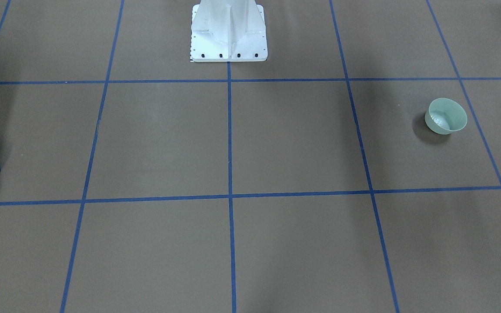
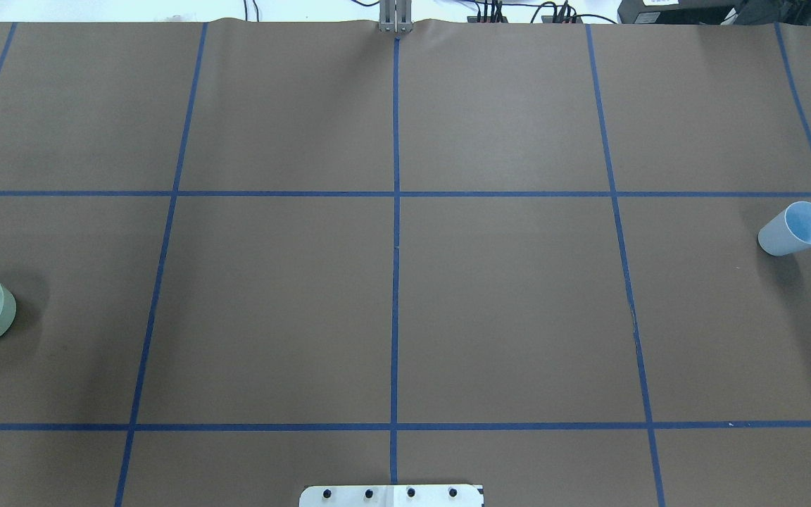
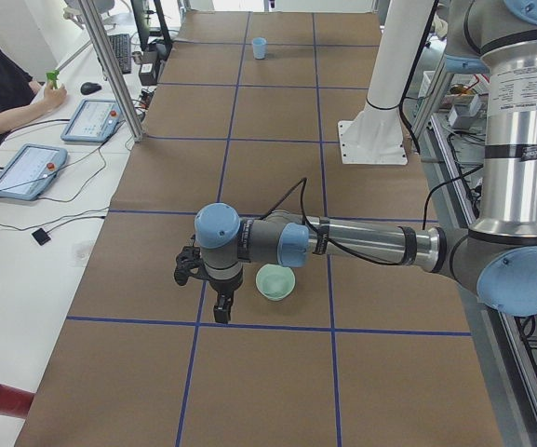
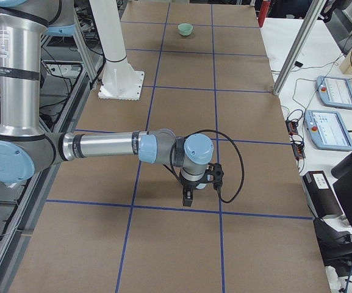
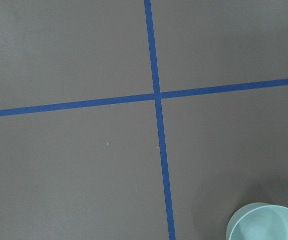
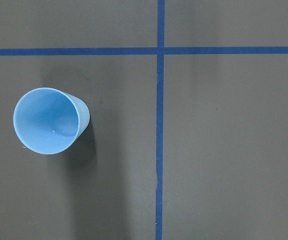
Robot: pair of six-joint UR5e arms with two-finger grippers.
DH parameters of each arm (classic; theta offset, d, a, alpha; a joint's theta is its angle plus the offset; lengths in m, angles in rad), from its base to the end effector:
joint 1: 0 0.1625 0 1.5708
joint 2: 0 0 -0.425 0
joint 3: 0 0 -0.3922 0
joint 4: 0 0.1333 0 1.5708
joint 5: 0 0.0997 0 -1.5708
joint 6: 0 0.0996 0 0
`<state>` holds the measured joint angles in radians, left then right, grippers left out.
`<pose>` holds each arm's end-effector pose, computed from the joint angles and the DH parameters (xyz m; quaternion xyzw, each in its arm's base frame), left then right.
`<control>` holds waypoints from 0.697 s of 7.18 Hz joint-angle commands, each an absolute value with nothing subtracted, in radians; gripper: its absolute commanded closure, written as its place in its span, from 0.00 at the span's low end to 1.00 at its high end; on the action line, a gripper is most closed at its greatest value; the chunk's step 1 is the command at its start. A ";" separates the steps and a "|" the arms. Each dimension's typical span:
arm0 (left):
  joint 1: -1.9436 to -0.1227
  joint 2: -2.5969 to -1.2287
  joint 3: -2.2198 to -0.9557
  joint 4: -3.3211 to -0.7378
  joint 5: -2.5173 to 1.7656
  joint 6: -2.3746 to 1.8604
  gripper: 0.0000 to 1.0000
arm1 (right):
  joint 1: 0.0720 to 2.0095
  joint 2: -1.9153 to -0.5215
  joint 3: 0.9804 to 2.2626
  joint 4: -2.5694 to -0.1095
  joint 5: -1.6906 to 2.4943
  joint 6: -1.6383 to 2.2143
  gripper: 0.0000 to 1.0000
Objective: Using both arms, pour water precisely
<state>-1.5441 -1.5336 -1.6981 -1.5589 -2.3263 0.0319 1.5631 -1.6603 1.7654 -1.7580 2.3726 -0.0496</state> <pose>-0.0522 -0.4814 0.6164 0.0373 0.3685 0.0416 0.9280 0.0583 -0.4462 0.6219 -0.0296 -0.3906 -0.0103 0.9200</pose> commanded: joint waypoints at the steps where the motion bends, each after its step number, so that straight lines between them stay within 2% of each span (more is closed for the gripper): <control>1: -1.543 -1.531 -1.687 -1.566 -2.329 0.031 0.00 | 1.562 -1.655 1.772 -1.758 2.373 -0.049 0.00; 5: -1.532 -1.574 -1.686 -1.572 -2.338 0.025 0.00 | 1.563 -1.648 1.784 -1.758 2.372 -0.049 0.00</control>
<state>-1.5355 -1.5576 -1.6897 -1.5719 -2.3362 0.0261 1.5630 -1.6497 1.7822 -1.7579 2.3716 -0.0491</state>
